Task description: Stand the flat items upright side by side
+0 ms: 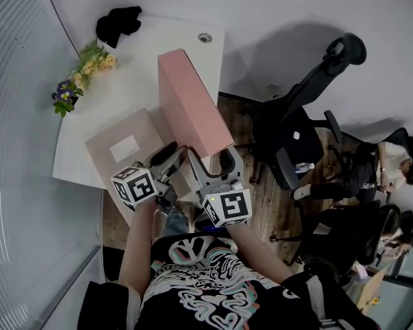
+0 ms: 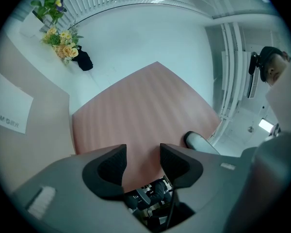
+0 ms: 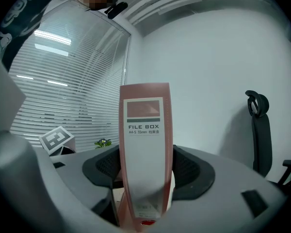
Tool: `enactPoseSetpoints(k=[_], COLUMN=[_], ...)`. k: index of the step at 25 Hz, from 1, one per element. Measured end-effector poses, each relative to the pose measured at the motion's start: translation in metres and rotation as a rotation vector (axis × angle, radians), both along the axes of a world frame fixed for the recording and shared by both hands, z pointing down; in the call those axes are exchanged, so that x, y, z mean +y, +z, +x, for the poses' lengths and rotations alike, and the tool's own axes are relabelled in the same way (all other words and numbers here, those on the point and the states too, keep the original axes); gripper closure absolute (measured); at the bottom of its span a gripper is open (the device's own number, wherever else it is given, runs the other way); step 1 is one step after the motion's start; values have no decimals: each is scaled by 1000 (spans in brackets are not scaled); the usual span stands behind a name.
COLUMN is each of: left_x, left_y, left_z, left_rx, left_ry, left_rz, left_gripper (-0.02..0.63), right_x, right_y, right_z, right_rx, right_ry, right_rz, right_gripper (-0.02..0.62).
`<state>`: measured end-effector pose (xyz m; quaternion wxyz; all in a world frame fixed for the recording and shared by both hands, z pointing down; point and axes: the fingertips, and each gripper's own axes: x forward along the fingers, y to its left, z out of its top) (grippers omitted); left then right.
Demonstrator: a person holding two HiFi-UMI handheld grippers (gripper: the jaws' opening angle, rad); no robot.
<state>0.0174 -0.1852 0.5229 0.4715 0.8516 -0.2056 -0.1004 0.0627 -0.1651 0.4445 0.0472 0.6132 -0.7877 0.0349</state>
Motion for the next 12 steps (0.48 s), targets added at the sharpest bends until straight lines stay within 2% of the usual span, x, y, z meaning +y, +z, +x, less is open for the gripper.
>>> enactPoseSetpoints(k=[12], left_x=[13], left_y=[-15], left_z=[-5], left_rx=[-27], left_ry=[-52], left_rz=[31], left_gripper=[389], right_x=[19], right_y=[-4], right_z=[10], right_rx=[-31], right_ry=[-28], right_rz=[-4], right_gripper=[295])
